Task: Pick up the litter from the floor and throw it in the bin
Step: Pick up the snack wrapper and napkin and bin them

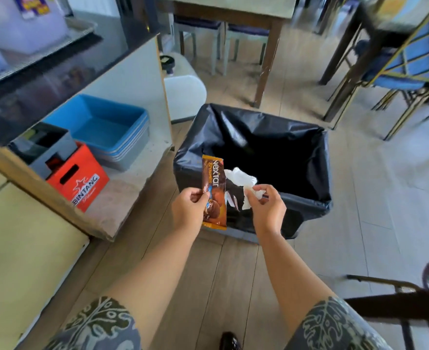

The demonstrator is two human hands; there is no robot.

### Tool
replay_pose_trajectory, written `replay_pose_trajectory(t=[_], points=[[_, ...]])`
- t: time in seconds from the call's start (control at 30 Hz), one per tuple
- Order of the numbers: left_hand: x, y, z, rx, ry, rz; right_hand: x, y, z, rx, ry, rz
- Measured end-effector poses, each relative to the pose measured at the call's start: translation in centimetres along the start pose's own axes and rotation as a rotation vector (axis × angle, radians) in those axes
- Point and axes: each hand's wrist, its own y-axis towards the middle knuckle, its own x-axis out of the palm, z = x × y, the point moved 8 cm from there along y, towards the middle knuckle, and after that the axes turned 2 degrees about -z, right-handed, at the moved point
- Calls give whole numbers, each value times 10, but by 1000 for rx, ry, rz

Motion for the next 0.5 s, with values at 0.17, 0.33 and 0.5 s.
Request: replay_pose_trajectory(t=[0.17,0.33,0.5], points=[[68,70,47,-29,38,-22,-12,96,0,52,30,28],[134,129,63,-57,159,-80,-11,177,30,170,-98,14],[176,164,53,-85,221,-98,5,224,66,279,-211,-36]])
